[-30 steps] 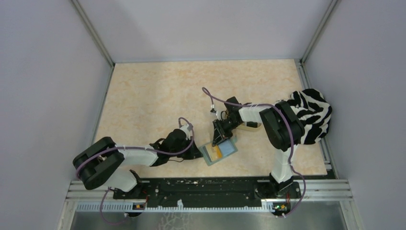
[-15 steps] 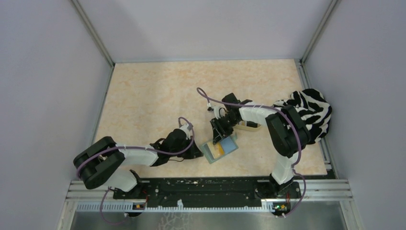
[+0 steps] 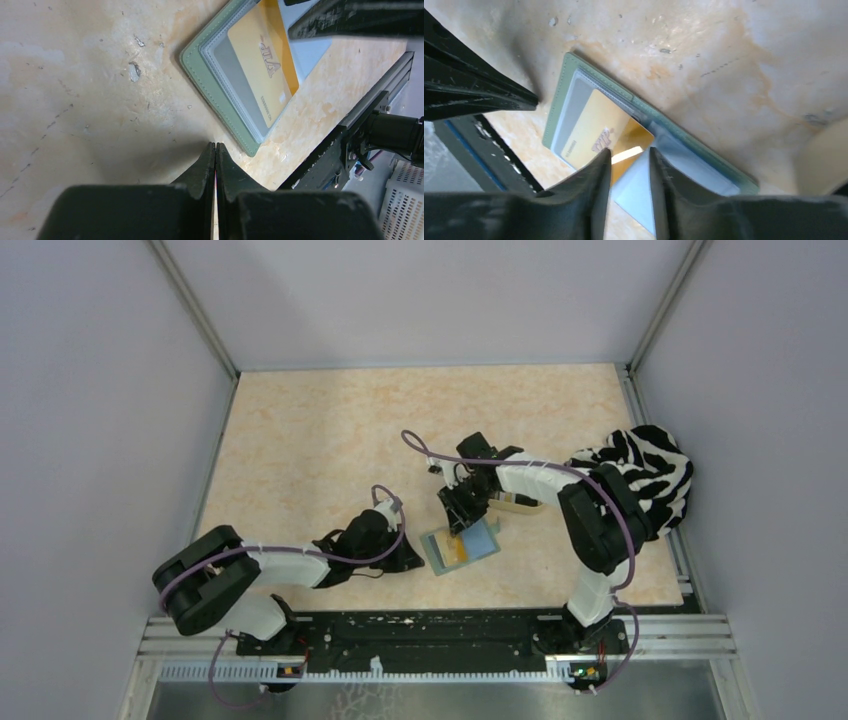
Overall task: Put the credit cards into the card holder
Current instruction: Insert the credit card into the card holder.
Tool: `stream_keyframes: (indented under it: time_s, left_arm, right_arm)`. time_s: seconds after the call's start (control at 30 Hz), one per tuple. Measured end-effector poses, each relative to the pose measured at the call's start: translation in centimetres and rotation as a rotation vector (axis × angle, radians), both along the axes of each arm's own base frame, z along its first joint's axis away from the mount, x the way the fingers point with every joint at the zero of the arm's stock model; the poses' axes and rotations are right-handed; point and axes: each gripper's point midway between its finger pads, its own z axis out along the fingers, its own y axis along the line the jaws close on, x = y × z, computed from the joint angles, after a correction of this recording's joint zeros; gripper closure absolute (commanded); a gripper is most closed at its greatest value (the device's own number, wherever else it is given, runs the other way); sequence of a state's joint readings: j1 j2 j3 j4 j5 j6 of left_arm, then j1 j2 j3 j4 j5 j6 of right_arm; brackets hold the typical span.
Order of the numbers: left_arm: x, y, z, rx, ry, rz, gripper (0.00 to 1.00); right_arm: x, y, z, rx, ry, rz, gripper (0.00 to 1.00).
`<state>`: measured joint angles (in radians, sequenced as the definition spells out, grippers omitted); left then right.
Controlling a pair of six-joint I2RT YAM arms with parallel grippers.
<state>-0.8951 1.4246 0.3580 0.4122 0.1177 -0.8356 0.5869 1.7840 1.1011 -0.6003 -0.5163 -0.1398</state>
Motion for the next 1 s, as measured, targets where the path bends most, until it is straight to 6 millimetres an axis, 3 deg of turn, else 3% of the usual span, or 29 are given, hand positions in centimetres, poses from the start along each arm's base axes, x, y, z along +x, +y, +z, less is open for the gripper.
stream_keyframes:
  time_s: [0.1,0.3,0.6,1.0]
  left_arm:
    - [0.0,0.0,0.0,-0.001,-0.001,0.0,0.96]
    - [0.0,0.0,0.0,-0.001,-0.002,0.0,0.96]
    - [0.0,0.0,0.0,-0.003,-0.002,0.0,0.96]
    - [0.3,-0.9,0.0,-0.018,-0.001,-0.016,0.96]
  right_arm:
    - [0.8,-0.5,0.6,-0.019,-0.068,0.011,0.89]
    - [1.4,-1.1,0.7,-0.048,-0.119,0.023,0.98]
    - [0.9,-1.5,-0.7,-0.135,-0.137,0.066,1.0]
    - [-1.6,0.4,-0.9,-0.071,-0.053,0.121,1.0]
